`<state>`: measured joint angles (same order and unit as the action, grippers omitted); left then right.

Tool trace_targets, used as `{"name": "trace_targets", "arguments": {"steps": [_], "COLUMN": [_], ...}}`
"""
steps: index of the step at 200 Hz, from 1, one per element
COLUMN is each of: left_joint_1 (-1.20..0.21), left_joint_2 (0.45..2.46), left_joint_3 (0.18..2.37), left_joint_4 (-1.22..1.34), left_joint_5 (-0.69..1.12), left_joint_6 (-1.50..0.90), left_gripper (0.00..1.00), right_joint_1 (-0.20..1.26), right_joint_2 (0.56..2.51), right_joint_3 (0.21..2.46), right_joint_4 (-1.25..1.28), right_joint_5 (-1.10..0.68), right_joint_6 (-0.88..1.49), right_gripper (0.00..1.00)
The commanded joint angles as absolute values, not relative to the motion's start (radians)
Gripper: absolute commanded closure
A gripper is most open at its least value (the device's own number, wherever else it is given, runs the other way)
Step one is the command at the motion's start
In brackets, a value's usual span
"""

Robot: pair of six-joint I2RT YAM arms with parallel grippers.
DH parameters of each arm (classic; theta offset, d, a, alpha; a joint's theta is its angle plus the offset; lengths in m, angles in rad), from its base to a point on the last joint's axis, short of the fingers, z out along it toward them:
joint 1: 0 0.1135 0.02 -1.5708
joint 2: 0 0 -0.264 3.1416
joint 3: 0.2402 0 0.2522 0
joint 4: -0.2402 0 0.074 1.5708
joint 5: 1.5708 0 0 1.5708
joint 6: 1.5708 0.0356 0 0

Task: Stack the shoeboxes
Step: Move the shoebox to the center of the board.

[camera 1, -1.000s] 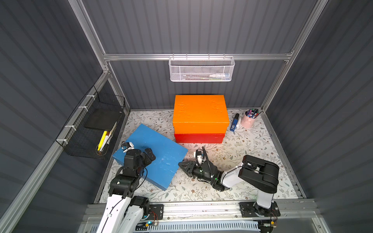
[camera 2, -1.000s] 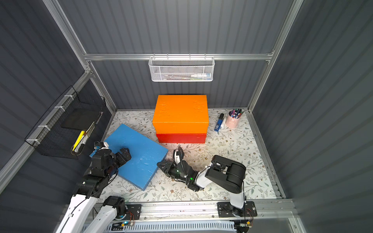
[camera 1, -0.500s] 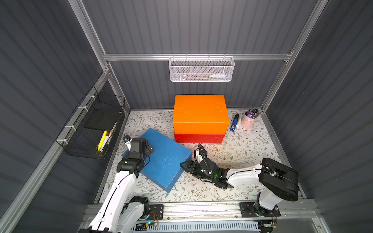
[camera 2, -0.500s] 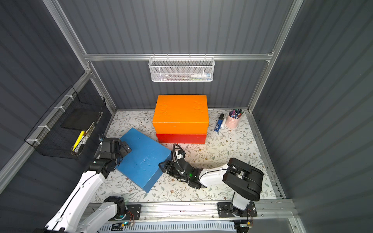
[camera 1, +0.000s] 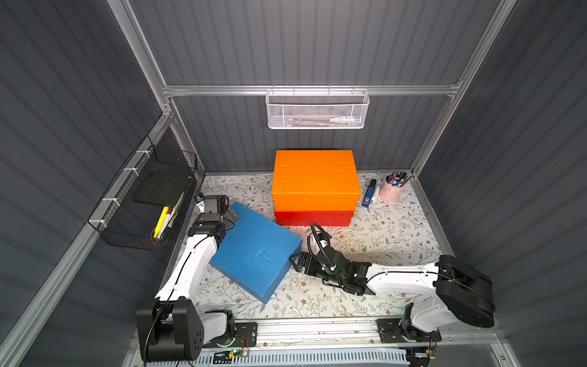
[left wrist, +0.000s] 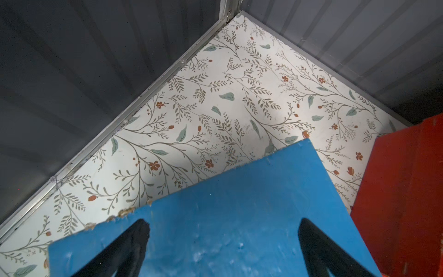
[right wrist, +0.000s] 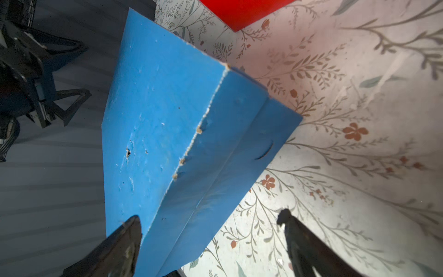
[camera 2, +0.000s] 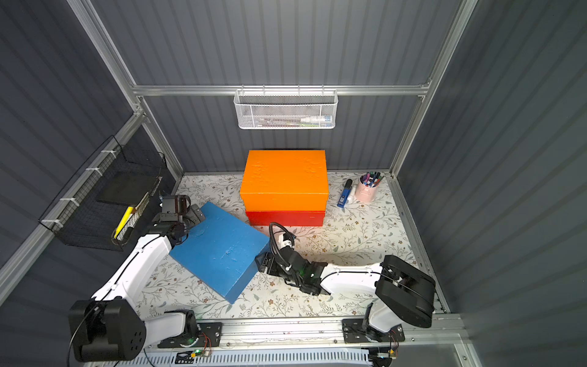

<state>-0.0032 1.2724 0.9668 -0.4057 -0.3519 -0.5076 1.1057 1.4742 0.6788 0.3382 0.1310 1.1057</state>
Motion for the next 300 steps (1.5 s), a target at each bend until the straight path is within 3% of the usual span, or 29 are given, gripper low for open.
{"name": "trace_targets", "arguments": {"steps": [1, 77, 138, 218, 300], "left_joint_1": [0.036, 0.043, 0.041, 0.029, -0.134], "left_joint_2": [1.327, 1.479, 1.267, 1.009, 1.02], "left_joint_3": [1.0, 1.045, 0.903, 0.651, 0.61], "left_joint_4": [-0.338, -0.342, -0.518, -0.521, -0.481], "left_joint_5": [-0.261, -0.181, -0.089, 0.191, 0.193], "left_joint_6": [-0.463, -0.404, -0.454, -0.529, -0.552], "left_gripper": [0.01, 0.01, 0.01, 0.01, 0.01], "right_joint_1": [1.101, 1.101, 1.028, 0.896, 0.787], "right_joint_2": [1.447, 1.43, 1.371, 1.275, 1.349], "right_joint_3": [0.712, 0.711, 0.666, 0.555, 0.598], "right_joint_4": [0.247, 0.238, 0.25, 0.275, 0.312], "right_joint_5": [0.179, 0.19, 0.134, -0.001, -0.133], "right_joint_6": [1.04, 0.968, 0.955, 0.987, 1.014], "right_gripper": [0.07, 0.06, 0.06, 0.34, 0.48]}}
